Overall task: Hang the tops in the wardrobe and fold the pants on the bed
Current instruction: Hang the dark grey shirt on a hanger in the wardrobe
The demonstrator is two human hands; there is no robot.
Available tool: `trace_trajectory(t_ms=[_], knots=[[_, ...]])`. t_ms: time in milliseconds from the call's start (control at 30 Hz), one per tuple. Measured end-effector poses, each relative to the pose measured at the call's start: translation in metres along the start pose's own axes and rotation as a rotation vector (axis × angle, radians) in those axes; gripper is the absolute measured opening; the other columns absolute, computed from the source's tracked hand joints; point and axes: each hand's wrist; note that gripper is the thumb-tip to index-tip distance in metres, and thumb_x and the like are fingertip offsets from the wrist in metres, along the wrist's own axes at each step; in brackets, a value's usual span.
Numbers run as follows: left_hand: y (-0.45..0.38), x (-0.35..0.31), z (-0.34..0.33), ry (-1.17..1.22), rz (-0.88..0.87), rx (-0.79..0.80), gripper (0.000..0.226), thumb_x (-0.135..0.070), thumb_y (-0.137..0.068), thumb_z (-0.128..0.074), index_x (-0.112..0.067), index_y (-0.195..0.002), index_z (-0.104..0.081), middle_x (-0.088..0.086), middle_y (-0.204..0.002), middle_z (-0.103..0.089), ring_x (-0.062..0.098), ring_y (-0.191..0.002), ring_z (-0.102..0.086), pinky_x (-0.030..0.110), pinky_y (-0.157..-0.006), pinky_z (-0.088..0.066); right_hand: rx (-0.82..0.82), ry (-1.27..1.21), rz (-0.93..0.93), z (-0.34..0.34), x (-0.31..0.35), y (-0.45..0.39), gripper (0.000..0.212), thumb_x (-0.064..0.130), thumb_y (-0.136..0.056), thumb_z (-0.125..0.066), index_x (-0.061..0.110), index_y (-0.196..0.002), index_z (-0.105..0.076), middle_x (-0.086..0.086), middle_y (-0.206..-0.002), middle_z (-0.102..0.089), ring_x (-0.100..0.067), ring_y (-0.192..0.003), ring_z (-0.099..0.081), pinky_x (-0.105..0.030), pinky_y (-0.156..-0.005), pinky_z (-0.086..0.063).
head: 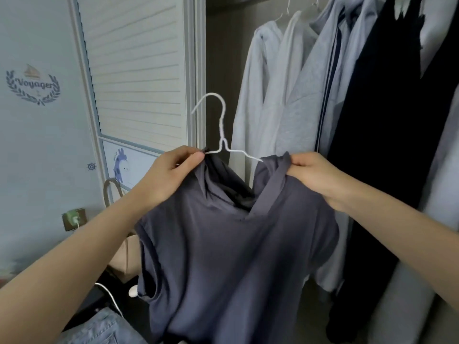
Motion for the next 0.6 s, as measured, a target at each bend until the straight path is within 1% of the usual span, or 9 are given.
trace_trajectory(t_ms=[67, 133, 233, 333, 400, 433, 500, 567, 600], knots=[[0.002, 0.018, 0.018, -0.037, 0.030, 0.045, 0.039, -0.062, -0.082, -0.054, -0.031, -0.100, -0.069, -0.010, -0.099, -0.071, 0.005, -0.099, -0.064, 0.026, -0.092, -0.046, -0.039, -0.074, 0.020, 0.005, -0.004, 0.001, 0.025, 0.015, -0.093, -0.059, 0.024, -0.076, -0.074, 0.006, -0.074, -0.074, -0.009, -0.075, -0.068, -0.019, -0.062, -0.051], [0.005, 0.031, 0.031, -0.008, 0.066, 0.111, 0.033, -0.051, -0.085, -0.065, -0.019, -0.089, -0.073, 0.001, -0.089, -0.073, 0.012, -0.089, -0.066, 0.031, -0.086, -0.049, -0.066, -0.091, 0.026, 0.007, -0.008, 0.002, 0.025, 0.013, -0.092, -0.060, 0.023, -0.073, -0.074, 0.006, -0.072, -0.074, -0.007, -0.070, -0.068, -0.016, -0.058, -0.050], [0.013, 0.042, 0.044, 0.153, 0.180, 0.142, 0.016, -0.026, -0.086, -0.069, -0.011, -0.084, -0.077, 0.005, -0.085, -0.074, 0.013, -0.079, -0.066, 0.022, -0.074, -0.052, -0.101, -0.087, 0.012, 0.012, -0.015, 0.002, 0.025, 0.011, -0.091, -0.061, 0.024, -0.075, -0.076, 0.004, -0.077, -0.075, -0.009, -0.077, -0.070, -0.021, -0.067, -0.053], [0.016, 0.049, 0.047, 0.273, 0.236, 0.166, 0.030, -0.033, -0.078, -0.078, -0.004, -0.080, -0.074, 0.009, -0.071, -0.061, 0.018, -0.066, -0.053, 0.024, -0.062, -0.044, -0.113, -0.049, 0.075, 0.014, -0.020, 0.001, 0.024, 0.009, -0.091, -0.060, 0.019, -0.076, -0.077, -0.005, -0.083, -0.075, -0.015, -0.084, -0.069, -0.029, -0.077, -0.053], [0.013, 0.047, 0.041, 0.241, 0.234, 0.155, 0.024, -0.026, -0.089, -0.069, -0.012, -0.069, -0.072, 0.003, -0.065, -0.058, 0.010, -0.059, -0.050, 0.017, -0.056, -0.040, -0.097, 0.057, 0.181, 0.010, -0.021, -0.001, 0.021, 0.011, -0.092, -0.061, 0.011, -0.077, -0.076, -0.012, -0.083, -0.074, -0.014, -0.078, -0.065, -0.032, -0.075, -0.050], [0.010, 0.046, 0.037, 0.176, 0.222, 0.156, 0.030, -0.018, -0.094, -0.062, -0.016, -0.065, -0.070, -0.001, -0.063, -0.060, 0.006, -0.058, -0.052, 0.014, -0.056, -0.042, -0.084, 0.105, 0.239, 0.008, -0.020, -0.003, 0.022, 0.011, -0.092, -0.060, 0.009, -0.075, -0.074, -0.013, -0.081, -0.073, -0.012, -0.075, -0.061, -0.032, -0.072, -0.047], [0.004, 0.042, 0.029, 0.021, 0.213, 0.182, 0.034, -0.010, -0.098, -0.053, -0.017, -0.067, -0.067, 0.003, -0.065, -0.063, 0.007, -0.064, -0.055, 0.016, -0.061, -0.043, -0.061, 0.161, 0.335, 0.001, -0.018, -0.007, 0.024, 0.009, -0.093, -0.058, 0.013, -0.076, -0.073, -0.009, -0.076, -0.071, -0.008, -0.070, -0.058, -0.029, -0.071, -0.045], [-0.002, 0.035, 0.021, -0.063, 0.216, 0.198, 0.030, -0.016, -0.100, -0.050, -0.016, -0.077, -0.069, 0.005, -0.076, -0.070, 0.011, -0.073, -0.060, 0.019, -0.067, -0.044, -0.063, 0.157, 0.376, -0.004, -0.017, -0.010, 0.026, 0.011, -0.094, -0.056, 0.031, -0.101, -0.071, -0.002, -0.071, -0.067, -0.007, -0.067, -0.058, -0.022, -0.072, -0.046], [-0.004, 0.030, 0.018, -0.076, 0.208, 0.165, 0.029, -0.023, -0.101, -0.049, -0.017, -0.082, -0.070, 0.002, -0.081, -0.071, 0.010, -0.075, -0.061, 0.019, -0.070, -0.044, -0.071, 0.161, 0.376, -0.005, -0.018, -0.013, 0.037, 0.012, -0.095, -0.055, 0.038, -0.120, -0.060, -0.001, -0.066, -0.062, -0.007, -0.063, -0.055, -0.017, -0.070, -0.044]])
Point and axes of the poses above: each hand's wrist, its own y-axis away from the middle knuckle, its own z-axis out of the back of the hand, x = y × z
